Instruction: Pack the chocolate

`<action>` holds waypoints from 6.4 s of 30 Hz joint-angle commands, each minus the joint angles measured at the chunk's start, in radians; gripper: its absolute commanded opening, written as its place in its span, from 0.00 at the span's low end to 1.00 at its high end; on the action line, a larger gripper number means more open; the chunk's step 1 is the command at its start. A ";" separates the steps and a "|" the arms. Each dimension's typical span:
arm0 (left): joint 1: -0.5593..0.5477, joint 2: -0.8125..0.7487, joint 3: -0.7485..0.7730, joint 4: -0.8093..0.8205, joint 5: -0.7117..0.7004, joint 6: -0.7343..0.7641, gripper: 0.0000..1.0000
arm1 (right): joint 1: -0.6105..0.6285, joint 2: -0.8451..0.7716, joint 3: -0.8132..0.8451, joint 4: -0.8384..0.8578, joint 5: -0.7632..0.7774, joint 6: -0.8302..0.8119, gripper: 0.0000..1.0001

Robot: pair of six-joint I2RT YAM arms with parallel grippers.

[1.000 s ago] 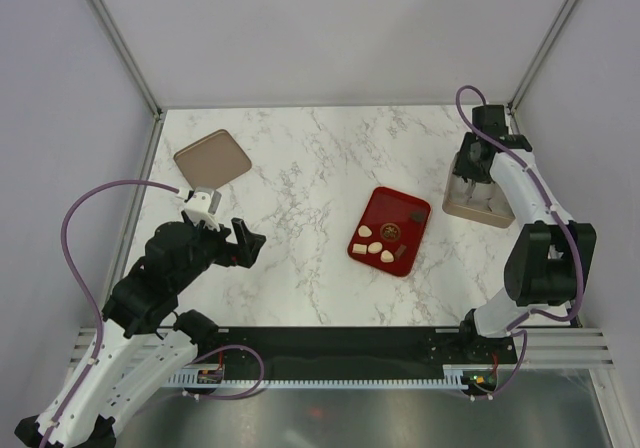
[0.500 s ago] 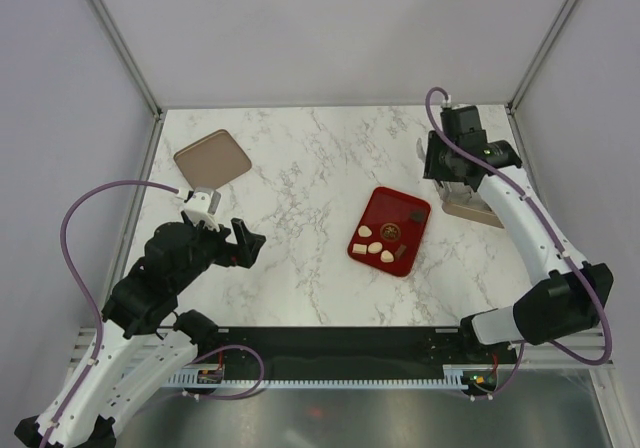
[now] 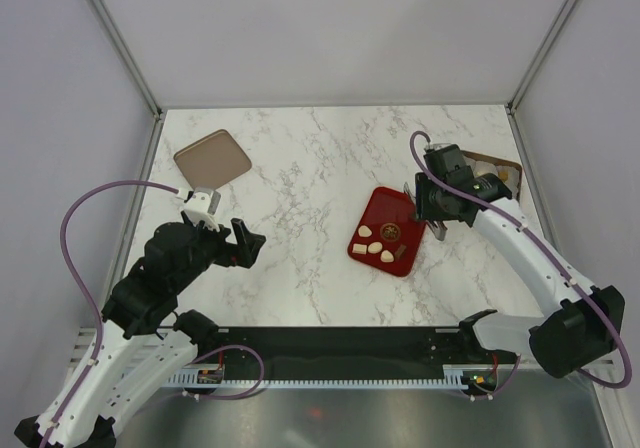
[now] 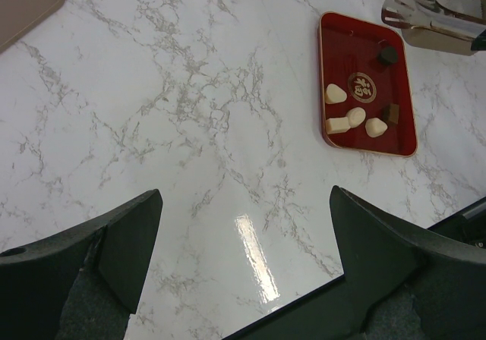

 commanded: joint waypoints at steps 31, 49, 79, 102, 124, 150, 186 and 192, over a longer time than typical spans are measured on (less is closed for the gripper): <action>-0.003 -0.008 0.000 0.015 -0.014 -0.026 1.00 | 0.007 -0.070 -0.144 -0.002 -0.015 0.006 0.55; -0.003 -0.015 -0.002 0.013 -0.017 -0.026 1.00 | 0.007 -0.013 -0.095 -0.021 0.025 -0.034 0.55; -0.003 -0.015 -0.002 0.013 -0.022 -0.026 1.00 | 0.007 -0.026 -0.023 0.021 -0.084 0.006 0.34; -0.003 -0.026 0.000 0.013 -0.017 -0.025 1.00 | -0.286 0.036 0.161 -0.036 0.060 -0.043 0.32; -0.003 -0.026 -0.003 0.015 -0.022 -0.026 1.00 | -0.381 0.161 0.072 0.133 -0.004 0.034 0.34; -0.003 -0.021 -0.003 0.015 -0.022 -0.026 1.00 | -0.412 0.171 0.052 0.164 -0.023 0.029 0.46; -0.003 -0.009 -0.003 0.013 -0.027 -0.026 1.00 | 0.156 -0.044 0.048 0.025 -0.239 -0.097 0.50; -0.005 -0.003 -0.003 0.015 -0.024 -0.026 1.00 | 0.219 -0.079 -0.021 0.025 -0.225 -0.067 0.52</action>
